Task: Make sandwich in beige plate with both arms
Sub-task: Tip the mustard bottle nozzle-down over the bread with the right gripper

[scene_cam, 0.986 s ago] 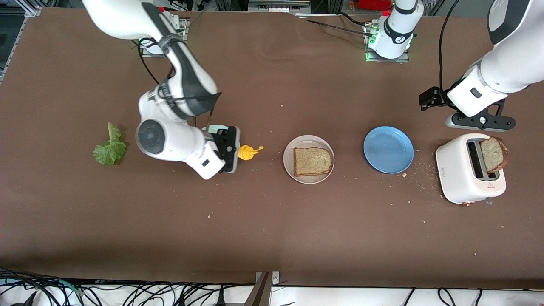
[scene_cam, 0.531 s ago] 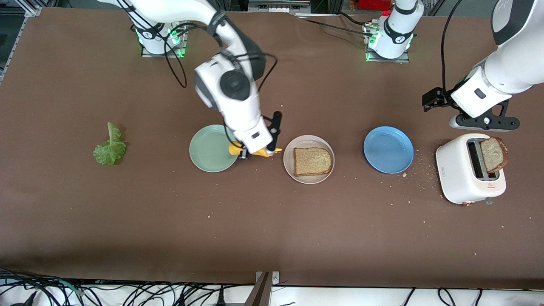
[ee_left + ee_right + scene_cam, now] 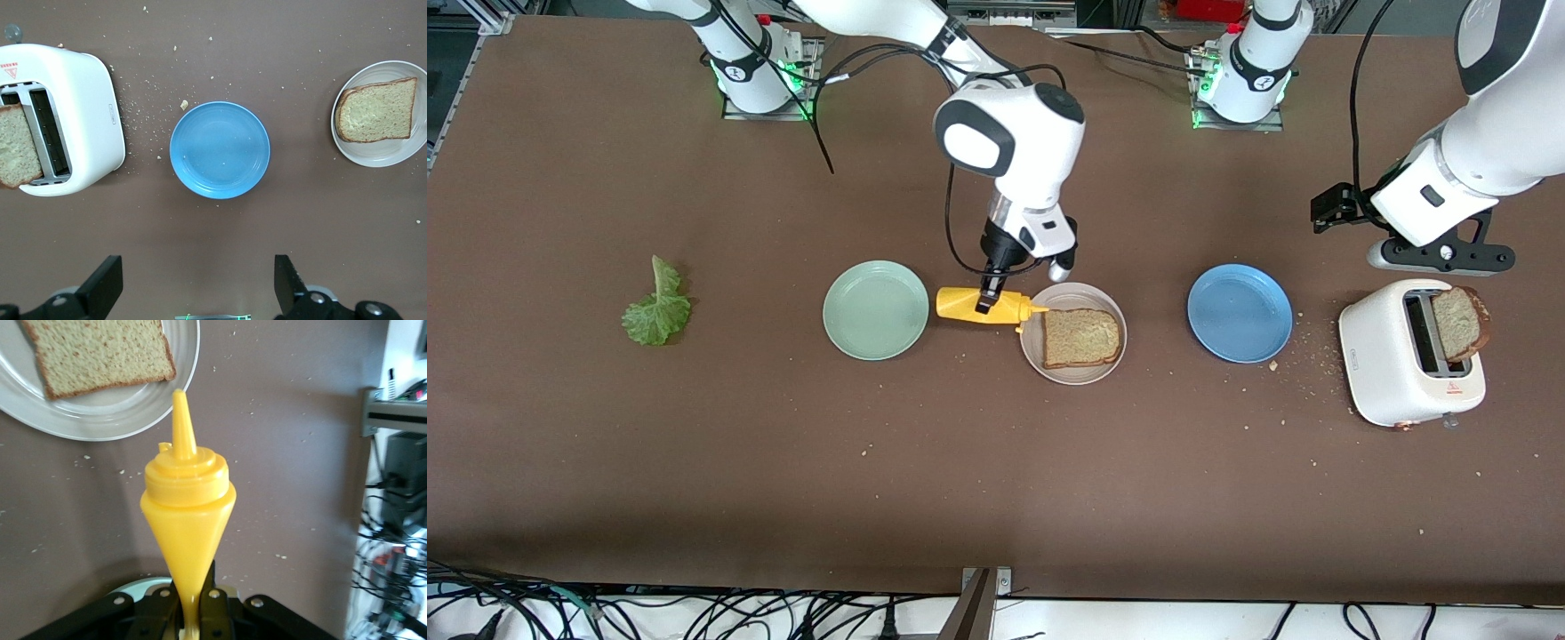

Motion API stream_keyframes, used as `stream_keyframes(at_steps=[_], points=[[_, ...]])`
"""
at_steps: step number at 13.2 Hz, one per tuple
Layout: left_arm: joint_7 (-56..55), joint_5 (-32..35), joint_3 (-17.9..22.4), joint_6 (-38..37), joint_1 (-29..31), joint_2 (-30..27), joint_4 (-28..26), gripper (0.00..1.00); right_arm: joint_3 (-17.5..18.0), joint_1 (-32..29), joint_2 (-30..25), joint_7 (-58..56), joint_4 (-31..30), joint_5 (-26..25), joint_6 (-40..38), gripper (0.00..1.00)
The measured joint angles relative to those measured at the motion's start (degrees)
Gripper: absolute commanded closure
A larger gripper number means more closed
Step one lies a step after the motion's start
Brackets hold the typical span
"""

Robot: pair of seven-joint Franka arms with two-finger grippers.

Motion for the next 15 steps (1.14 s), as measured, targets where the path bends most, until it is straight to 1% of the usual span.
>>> stream_keyframes(at_steps=[2,5,7,10,15], points=[[0.00,0.00,0.00,0.00,0.00,0.00,0.00,0.00,-0.07,1.86,2.01,1.56,0.01,-6.11,-1.48,1.00],[0.00,0.00,0.00,0.00,0.01,0.00,0.00,0.00,-0.20,3.46,5.21,1.68,-0.01,-14.46,-1.68,1.00],[0.00,0.00,0.00,0.00,0.01,0.00,0.00,0.00,-0.27,4.25,6.97,1.69,0.01,-18.37,-2.26,1.00],[0.00,0.00,0.00,0.00,0.01,0.00,0.00,0.00,-0.41,4.55,9.04,1.72,0.49,-20.49,-2.36,1.00],[0.00,0.00,0.00,0.00,0.01,0.00,0.00,0.00,-0.80,4.55,9.57,1.56,2.61,-20.67,-2.42,1.00]])
